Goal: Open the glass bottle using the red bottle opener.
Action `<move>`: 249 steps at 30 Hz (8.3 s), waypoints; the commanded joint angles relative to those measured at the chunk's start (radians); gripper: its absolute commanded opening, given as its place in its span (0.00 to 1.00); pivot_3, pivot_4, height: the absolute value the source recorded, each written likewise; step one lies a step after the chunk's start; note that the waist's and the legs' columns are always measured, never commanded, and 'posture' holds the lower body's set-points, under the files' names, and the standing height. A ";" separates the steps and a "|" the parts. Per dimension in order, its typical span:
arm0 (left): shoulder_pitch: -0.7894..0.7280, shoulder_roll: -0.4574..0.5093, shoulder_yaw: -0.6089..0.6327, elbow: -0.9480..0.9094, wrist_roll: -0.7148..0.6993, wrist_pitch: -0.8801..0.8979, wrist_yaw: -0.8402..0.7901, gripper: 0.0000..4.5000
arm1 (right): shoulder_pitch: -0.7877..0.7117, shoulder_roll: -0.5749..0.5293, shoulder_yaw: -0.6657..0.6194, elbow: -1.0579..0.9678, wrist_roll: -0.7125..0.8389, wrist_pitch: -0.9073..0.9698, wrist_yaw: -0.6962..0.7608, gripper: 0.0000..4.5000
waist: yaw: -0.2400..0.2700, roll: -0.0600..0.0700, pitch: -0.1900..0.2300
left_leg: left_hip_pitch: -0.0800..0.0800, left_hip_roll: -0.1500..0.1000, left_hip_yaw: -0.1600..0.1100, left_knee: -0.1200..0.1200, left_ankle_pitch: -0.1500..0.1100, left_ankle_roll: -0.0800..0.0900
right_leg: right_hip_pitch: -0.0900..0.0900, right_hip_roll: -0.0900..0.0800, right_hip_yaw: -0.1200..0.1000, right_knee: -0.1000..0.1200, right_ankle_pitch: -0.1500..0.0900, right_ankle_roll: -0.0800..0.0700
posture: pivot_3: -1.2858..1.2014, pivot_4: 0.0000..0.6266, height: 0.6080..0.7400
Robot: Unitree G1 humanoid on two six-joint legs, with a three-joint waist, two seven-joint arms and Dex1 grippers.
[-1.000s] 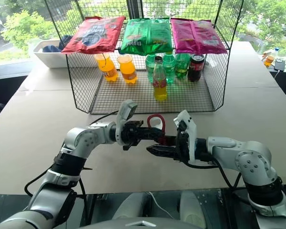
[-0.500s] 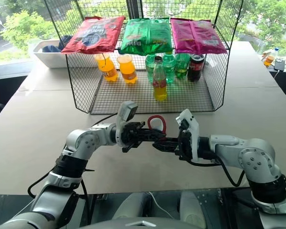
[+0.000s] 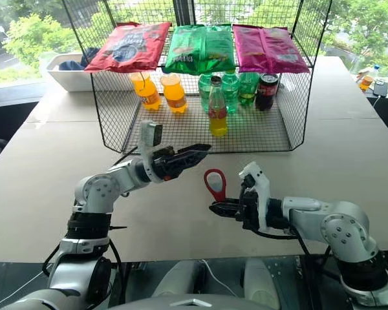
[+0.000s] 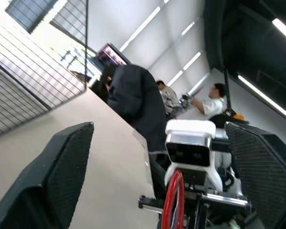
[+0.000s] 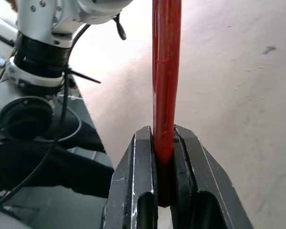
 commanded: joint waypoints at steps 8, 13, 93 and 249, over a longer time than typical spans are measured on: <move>-0.196 -0.179 -0.073 0.337 0.517 -0.827 0.206 0.98 | 0.063 0.037 -0.074 -0.001 -0.156 -0.150 -0.064 0.00 | 0.018 -0.001 0.000 | 0.000 -0.001 0.002 -0.001 0.000 0.000 | 0.000 0.000 0.001 -0.001 0.000 0.000 | 0.52 0.24 1.00; -0.263 -0.235 -0.100 0.523 0.671 -1.100 0.313 0.98 | 0.096 0.044 -0.077 -0.041 -0.179 -0.173 -0.065 0.00 | 0.021 -0.001 0.001 | -0.001 -0.001 0.001 -0.001 0.000 0.000 | -0.001 0.000 0.000 -0.002 0.000 0.000 | 0.52 0.24 1.00; 0.098 0.017 -0.102 -0.242 0.486 -0.500 0.128 0.58 | -0.110 0.224 -0.064 0.161 -1.117 -0.882 -0.046 0.00 | -0.023 -0.005 0.003 | -0.003 -0.002 0.007 0.001 0.000 0.000 | -0.011 0.000 0.004 0.012 0.000 0.000 | 0.52 0.24 1.00; 0.237 -0.018 -0.188 -0.186 0.517 -0.775 0.219 0.24 | -0.337 0.225 0.338 0.795 -1.695 -1.703 0.001 0.00 | -0.007 -0.003 0.003 | 0.020 0.001 0.007 -0.005 0.000 0.000 | 0.012 0.000 0.002 0.001 0.000 0.000 | 0.52 0.24 1.00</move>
